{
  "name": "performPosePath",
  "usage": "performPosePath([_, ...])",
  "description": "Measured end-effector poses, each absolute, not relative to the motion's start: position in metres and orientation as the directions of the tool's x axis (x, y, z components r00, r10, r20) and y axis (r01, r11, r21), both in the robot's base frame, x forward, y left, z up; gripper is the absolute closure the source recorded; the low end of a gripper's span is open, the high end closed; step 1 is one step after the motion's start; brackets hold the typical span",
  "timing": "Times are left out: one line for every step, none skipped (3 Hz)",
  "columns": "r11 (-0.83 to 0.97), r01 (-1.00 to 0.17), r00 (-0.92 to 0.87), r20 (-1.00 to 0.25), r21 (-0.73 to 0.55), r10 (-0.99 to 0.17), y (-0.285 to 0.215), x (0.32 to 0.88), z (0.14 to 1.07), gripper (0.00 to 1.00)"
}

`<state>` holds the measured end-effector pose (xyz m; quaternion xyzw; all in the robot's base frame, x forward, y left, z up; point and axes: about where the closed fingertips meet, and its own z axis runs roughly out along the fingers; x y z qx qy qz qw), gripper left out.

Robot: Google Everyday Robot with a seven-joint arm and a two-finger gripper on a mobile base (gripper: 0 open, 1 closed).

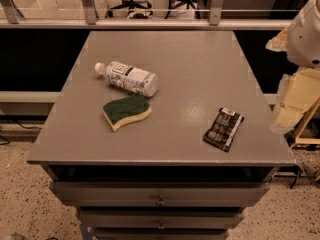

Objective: Place blue plastic bottle upright

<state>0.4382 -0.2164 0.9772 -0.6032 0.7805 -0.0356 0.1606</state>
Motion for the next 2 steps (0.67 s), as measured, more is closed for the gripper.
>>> performPosePath([0.268, -0.929, -0.217, -0.212, -0.254, -0.953, -0.215, 0.44, 0.978, 0.0])
performPosePath([0.182, -0.941, -0.095, -0.294, -0.286, -0.951, -0.168, 0.493, 0.98, 0.0])
